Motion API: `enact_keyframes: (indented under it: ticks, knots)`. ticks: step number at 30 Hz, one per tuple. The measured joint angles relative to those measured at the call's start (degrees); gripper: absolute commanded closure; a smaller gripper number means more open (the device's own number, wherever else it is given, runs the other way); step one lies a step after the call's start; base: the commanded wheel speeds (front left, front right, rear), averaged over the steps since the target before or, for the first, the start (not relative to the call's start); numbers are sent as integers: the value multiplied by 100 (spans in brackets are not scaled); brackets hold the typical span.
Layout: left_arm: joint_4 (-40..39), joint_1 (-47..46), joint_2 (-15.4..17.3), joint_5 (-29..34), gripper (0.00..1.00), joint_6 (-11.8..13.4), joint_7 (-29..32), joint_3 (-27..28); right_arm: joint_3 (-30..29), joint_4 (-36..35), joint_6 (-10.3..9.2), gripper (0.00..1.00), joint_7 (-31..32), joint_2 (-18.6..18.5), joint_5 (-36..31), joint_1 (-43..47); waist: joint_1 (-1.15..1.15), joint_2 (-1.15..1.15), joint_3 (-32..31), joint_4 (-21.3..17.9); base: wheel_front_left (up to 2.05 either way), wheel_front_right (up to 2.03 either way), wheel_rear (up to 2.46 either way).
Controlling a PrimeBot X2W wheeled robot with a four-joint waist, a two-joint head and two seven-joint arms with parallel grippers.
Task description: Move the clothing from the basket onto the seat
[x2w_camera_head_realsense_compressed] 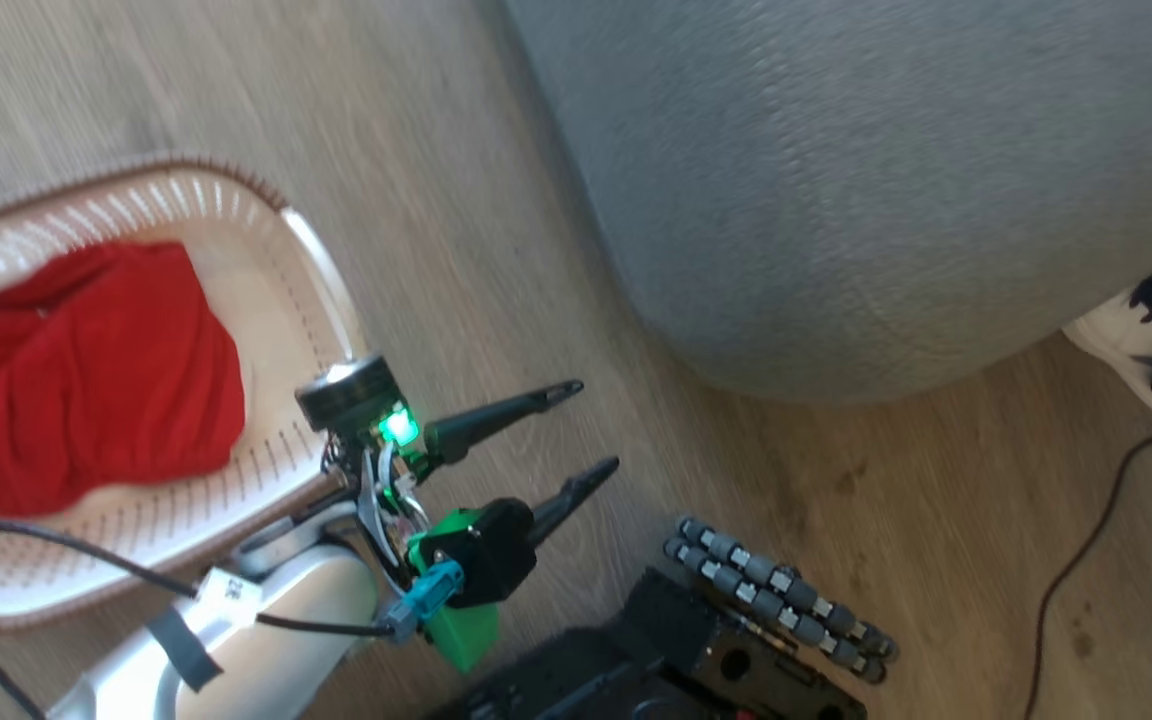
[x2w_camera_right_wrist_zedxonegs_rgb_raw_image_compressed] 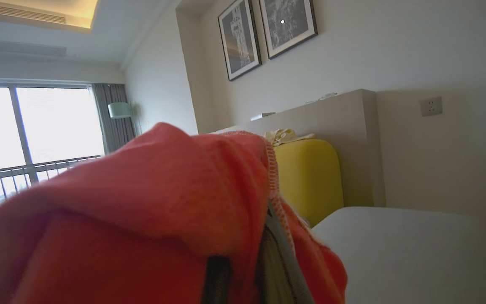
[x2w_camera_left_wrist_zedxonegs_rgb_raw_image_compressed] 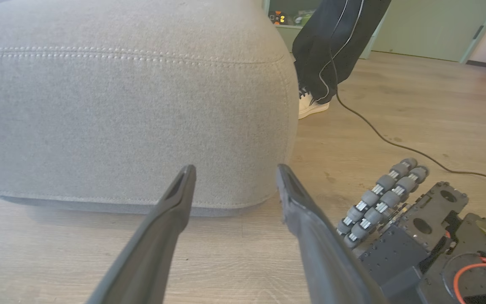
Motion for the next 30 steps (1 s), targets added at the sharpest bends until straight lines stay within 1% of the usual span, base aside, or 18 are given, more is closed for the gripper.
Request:
enact_keyframes:
  ticks: [2, 5, 8, 10, 14, 17, 21, 24, 27, 29, 30]
  knots:
    - [-51, -149, 65, 10, 0, 1, 0, -129, -9, 511, -1, 100, 0, -160, -89, -264, 1, 0, 199, 53, 0, 0, 0]
    - [-76, -353, 94, 10, 0, -1, -1, -311, -32, 1062, 0, 100, 0, -461, -403, -549, 0, 0, 421, 197, 0, 0, 0]
    - [-79, -487, 91, 9, 0, 12, -1, -309, -254, 1663, -1, 100, 0, -666, -555, -948, -2, 0, 576, 385, 0, 0, 0]
    - [-79, -563, 75, 8, 0, 62, -1, -313, -268, 1973, 0, 100, 0, -801, -712, -1161, -1, 0, 667, 510, 0, 0, 0]
    - [-90, -581, 47, 5, 0, 114, -1, -325, -193, 2395, -1, 100, 0, -883, -820, -1371, -2, 0, 773, 679, 0, 0, 0]
    - [-98, -583, 49, 7, 0, 201, -1, -347, 141, 2599, 2, 100, 0, -961, -901, -1406, -2, 0, 885, 780, 0, 0, 0]
    - [-110, -665, 48, 9, 0, 240, -1, -474, 120, 3045, 1, 100, 0, -1017, -1016, -1536, -1, 0, 978, 893, 0, 0, 0]
    - [-134, -711, 46, 8, 0, 313, -1, -478, 148, 3448, 1, 100, 0, -1023, -1168, -1573, -2, 0, 987, 942, 0, 0, 0]
    - [-135, -717, 41, 5, 0, 332, -1, -494, 116, 3790, 1, 100, 0, -1070, -1230, -1591, -2, 1, 966, 962, 0, 0, 0]
    - [-133, -724, 38, -26, 0, 359, -1, -515, 59, 4017, 1, 31, 0, -1176, -1295, -1592, -2, 0, 941, 969, 0, 0, 0]
    - [-133, -737, 34, -42, 0, 361, -1, -530, 38, 4100, 1, 0, 0, -1224, -1343, -1592, -2, 1, 930, 971, 0, 0, 0]
